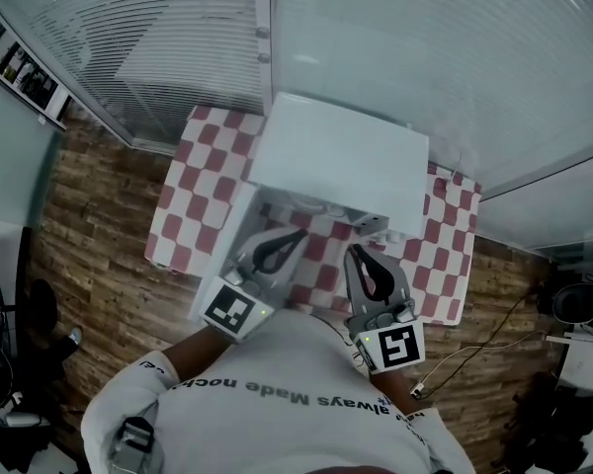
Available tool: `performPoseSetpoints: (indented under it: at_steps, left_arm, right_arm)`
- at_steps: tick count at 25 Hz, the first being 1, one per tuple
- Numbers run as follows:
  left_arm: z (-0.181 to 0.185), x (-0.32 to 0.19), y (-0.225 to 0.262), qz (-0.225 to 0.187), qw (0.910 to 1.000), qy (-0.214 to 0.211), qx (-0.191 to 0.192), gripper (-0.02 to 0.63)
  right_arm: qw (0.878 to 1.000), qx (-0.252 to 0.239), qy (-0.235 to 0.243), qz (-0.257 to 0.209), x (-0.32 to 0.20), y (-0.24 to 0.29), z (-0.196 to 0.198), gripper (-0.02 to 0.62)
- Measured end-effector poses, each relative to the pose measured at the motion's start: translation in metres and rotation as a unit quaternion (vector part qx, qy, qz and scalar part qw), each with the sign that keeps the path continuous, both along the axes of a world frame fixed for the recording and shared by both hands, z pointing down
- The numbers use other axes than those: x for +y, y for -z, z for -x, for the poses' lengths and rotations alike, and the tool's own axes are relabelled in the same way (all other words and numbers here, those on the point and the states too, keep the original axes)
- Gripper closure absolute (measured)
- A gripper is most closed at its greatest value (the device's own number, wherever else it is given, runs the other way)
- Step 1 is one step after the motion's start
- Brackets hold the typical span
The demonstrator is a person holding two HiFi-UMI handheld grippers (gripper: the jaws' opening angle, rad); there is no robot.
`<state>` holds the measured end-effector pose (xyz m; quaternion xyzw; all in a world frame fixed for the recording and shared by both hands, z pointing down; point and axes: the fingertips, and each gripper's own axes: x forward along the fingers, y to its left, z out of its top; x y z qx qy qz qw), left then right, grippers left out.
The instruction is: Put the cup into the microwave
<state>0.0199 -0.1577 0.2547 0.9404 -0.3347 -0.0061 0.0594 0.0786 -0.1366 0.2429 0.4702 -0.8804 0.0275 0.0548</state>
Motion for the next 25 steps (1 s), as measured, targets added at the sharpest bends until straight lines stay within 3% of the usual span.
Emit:
performPoseSetpoints:
  at_steps: [25]
  left_arm:
    - [0.0005, -0.0026, -0.0037, 0.007, 1.0, -0.004, 0.005, 0.603]
  right_arm:
    - [1.0, 0.003, 0.002, 0.002, -0.0012, -0.0056, -0.0032, 0.569]
